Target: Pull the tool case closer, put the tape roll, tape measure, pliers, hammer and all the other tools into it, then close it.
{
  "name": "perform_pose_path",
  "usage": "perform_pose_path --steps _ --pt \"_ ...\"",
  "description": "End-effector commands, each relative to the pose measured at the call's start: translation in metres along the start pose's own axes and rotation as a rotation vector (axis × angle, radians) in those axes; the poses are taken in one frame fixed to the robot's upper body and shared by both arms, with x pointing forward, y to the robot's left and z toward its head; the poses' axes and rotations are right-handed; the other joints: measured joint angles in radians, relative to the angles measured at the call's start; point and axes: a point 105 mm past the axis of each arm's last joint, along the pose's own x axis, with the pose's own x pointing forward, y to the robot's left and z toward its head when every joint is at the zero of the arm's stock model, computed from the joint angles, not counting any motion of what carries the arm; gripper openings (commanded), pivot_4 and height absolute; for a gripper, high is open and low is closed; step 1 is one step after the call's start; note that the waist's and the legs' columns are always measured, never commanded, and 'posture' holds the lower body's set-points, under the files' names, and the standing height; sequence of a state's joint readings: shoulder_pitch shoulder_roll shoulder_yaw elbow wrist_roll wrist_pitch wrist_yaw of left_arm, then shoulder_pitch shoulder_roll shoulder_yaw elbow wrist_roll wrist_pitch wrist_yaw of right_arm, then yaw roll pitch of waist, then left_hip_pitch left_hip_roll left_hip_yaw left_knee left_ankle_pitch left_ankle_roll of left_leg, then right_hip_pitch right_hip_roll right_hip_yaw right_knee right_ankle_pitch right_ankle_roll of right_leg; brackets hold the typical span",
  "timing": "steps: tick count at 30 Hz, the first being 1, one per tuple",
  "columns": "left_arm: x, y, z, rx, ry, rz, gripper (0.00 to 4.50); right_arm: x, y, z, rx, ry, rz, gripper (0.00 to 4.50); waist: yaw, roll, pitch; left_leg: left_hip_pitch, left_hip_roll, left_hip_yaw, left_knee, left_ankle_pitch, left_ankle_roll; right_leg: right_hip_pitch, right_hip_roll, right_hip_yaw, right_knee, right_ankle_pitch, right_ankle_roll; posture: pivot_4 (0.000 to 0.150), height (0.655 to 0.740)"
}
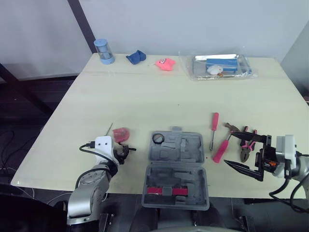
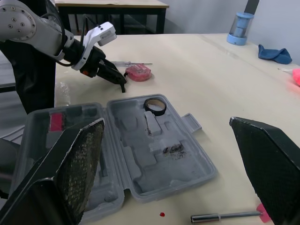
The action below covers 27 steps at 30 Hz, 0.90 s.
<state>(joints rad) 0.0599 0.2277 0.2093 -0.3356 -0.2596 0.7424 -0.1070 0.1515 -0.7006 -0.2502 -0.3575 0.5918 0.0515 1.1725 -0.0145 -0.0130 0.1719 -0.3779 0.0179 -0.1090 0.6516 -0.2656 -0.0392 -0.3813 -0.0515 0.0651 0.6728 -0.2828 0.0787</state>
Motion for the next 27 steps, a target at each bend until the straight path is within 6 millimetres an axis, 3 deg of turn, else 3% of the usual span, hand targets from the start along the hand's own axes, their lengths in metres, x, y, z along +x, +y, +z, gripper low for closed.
perform_pose_path --steps 1,6,9,13,15,21,27 --pt "0.001 0.001 0.005 -0.007 -0.022 0.002 3.17 0.000 0.001 0.005 -0.030 -0.023 0.003 4.50 0.000 0.000 0.000 0.000 0.000 0.000 0.000 0.000 0.000 0.000 0.000 0.000 0.000 0.000 0.000 0.150 0.7400" --pt "0.005 0.000 0.006 -0.028 -0.021 0.009 3.17 0.000 0.000 0.005 -0.034 -0.026 0.002 4.50 0.000 0.000 0.000 0.000 0.000 0.000 0.000 0.000 0.000 0.000 0.000 0.000 0.000 0.000 0.000 0.150 0.7400" --pt "0.005 0.000 0.005 -0.029 -0.013 0.015 2.32 0.001 0.001 0.005 -0.035 -0.028 0.003 4.50 0.000 0.000 0.000 0.000 0.000 0.000 0.000 0.000 0.000 0.000 0.000 0.000 0.000 0.000 0.000 0.150 0.7400" --pt "0.006 0.001 0.003 -0.037 -0.005 0.028 0.53 0.000 0.002 0.006 -0.029 -0.035 0.012 4.50 0.000 0.000 0.000 0.000 0.000 0.000 0.000 0.000 0.000 0.000 0.000 0.000 0.000 0.000 0.000 0.150 0.7400" --pt "0.006 0.001 0.002 -0.036 -0.003 0.028 0.08 0.001 0.003 0.007 -0.026 -0.038 0.016 4.50 0.000 0.000 0.000 0.000 0.000 0.000 0.000 0.000 0.000 0.000 0.000 0.000 0.000 0.000 0.000 0.150 0.7400" --pt "0.002 0.002 -0.002 -0.005 0.010 0.016 0.03 0.001 0.006 0.008 -0.019 -0.041 0.031 4.50 0.000 0.000 0.000 0.000 0.000 0.000 0.000 0.000 0.000 0.000 0.000 0.000 0.000 0.000 0.000 0.150 0.7400" --pt "-0.014 0.004 -0.010 0.084 0.047 -0.061 0.03 0.002 0.012 0.011 -0.001 -0.050 0.073 4.50 -0.004 0.000 0.000 0.000 0.000 0.000 -0.001 0.000 0.000 0.000 0.000 0.000 -0.001 0.000 0.000 0.150 0.7400"
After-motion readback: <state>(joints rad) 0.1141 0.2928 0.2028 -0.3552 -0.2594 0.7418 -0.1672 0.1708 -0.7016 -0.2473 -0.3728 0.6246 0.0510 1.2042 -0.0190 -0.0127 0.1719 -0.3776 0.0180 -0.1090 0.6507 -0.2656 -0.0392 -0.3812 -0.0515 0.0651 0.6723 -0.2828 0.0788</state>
